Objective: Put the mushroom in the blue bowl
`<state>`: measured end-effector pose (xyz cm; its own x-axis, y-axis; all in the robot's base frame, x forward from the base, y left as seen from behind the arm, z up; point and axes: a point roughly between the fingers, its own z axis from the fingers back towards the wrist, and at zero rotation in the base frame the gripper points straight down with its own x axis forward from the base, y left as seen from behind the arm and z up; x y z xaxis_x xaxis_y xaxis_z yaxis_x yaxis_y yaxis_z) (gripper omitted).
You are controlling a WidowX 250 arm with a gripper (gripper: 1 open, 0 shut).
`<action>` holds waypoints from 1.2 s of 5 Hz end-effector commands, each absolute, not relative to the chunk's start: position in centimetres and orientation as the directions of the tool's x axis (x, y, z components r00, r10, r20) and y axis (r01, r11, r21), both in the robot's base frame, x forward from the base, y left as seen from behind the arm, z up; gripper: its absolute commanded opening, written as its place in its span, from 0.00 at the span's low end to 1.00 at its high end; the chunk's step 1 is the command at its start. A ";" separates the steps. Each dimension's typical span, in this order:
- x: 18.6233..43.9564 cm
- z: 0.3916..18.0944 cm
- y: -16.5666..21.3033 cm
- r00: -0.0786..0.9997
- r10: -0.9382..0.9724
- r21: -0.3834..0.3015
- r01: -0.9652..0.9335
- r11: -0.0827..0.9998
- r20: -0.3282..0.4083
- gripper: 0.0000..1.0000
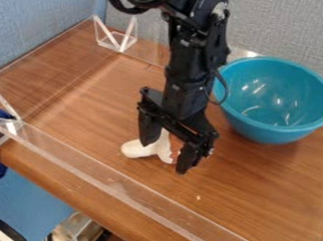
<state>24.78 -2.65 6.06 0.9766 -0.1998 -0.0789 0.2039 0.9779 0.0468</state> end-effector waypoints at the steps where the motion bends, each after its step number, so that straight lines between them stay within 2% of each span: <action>1: 25.3 5.9 -3.5 0.957 -0.286 0.052 0.288 0.956 -0.056 1.00; 2: 26.0 4.0 -3.0 0.965 -0.256 0.059 0.259 0.964 -0.055 1.00; 3: 26.7 2.7 -2.7 0.972 -0.228 0.063 0.231 0.971 -0.055 0.00; 6: 27.7 2.6 -0.6 0.995 -0.090 0.066 0.092 0.994 -0.039 0.00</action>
<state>26.82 -1.46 2.62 0.9888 -0.1288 -0.0758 0.1337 0.9890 0.0634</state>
